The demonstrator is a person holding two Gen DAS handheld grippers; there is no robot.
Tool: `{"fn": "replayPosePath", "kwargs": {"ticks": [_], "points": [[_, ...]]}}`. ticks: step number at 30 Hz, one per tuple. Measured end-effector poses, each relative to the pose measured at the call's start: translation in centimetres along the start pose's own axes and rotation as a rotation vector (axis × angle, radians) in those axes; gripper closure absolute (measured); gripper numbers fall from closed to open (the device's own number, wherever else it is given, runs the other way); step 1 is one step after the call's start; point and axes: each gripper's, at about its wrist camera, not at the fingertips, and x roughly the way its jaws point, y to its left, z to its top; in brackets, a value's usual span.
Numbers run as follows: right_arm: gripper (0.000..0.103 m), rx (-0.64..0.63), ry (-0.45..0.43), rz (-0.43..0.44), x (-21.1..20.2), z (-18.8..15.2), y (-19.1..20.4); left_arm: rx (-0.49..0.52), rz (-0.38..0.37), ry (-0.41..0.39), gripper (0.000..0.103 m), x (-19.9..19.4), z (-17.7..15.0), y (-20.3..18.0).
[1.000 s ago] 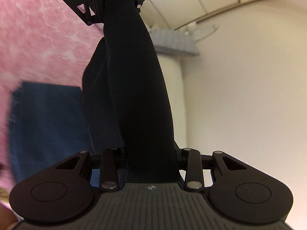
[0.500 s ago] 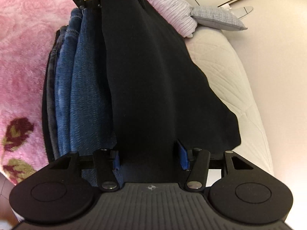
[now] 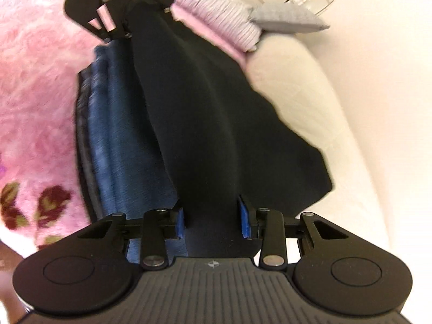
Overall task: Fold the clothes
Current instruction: 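Lower the jacket onto the folded blue jeans and open both grippers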
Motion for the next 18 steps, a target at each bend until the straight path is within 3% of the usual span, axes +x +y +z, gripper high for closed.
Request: {"fn": "replayPosePath", "kwargs": {"ticks": [4,10,13,17,18], "points": [[0.065,-0.025,0.031,0.011,2.6,0.2,1.5,0.014,0.006,-0.001,0.073,0.2,-2.5,-0.1],[0.059,-0.028,0.052,-0.004,1.7,0.4,1.9,-0.040,-0.032,-0.014,0.062,-2.3,-3.9,0.6],[0.060,0.012,0.064,0.007,0.7,0.5,1.7,-0.087,-0.069,-0.008,0.061,-4.7,-3.9,0.6],[0.061,0.083,0.074,0.033,-1.1,0.5,1.5,-0.230,-0.102,0.039,0.058,-8.2,-0.9,3.9],[0.061,0.120,0.073,0.042,-1.8,0.6,1.2,-0.305,-0.111,0.056,0.058,-8.6,-0.7,4.7]]}}
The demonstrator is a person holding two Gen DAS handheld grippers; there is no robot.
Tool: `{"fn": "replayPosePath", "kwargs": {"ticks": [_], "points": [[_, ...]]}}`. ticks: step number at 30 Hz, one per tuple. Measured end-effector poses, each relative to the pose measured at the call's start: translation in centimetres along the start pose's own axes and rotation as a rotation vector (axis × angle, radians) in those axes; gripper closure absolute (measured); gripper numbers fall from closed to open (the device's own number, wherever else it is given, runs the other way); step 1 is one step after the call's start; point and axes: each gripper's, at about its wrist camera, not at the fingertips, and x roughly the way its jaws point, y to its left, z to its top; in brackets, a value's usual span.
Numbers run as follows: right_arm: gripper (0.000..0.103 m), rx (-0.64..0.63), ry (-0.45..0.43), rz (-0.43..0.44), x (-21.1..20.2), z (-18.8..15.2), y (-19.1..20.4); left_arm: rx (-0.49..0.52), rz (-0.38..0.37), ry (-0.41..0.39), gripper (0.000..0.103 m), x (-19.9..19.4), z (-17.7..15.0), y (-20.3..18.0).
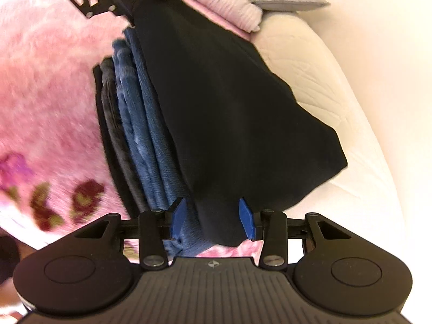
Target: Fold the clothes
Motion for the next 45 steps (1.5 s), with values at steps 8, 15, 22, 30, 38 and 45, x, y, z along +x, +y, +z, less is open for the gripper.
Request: {"fn": "replayPosePath", "kwargs": {"ticks": [8,15,22,30,38,45], "points": [[0.061,0.414,-0.084,0.059,-1.9,1.9,-4.8,-0.470,0.002,0.043,0.059,-0.3,2.5,5.2],[0.060,0.757,0.024,0.206,3.0,0.0,-8.1,-0.542,-0.054,0.160,0.061,2.9,3.4,6.6],[0.052,0.771,0.025,0.224,3.1,-0.3,-8.2,-0.555,-0.064,0.202,0.062,3.6,4.5,6.5],[0.027,0.911,0.033,0.193,-1.3,-0.9,-7.4,-0.801,-0.062,0.233,0.025,-2.9,2.7,7.6],[0.015,1.133,0.061,0.114,-9.5,-0.5,-4.0,-0.925,-0.090,0.162,0.003,-12.2,0.2,6.4],[0.015,1.192,0.045,0.053,-17.2,2.4,0.2,-0.964,-0.069,0.104,0.001,-20.8,-3.6,6.7]]}}
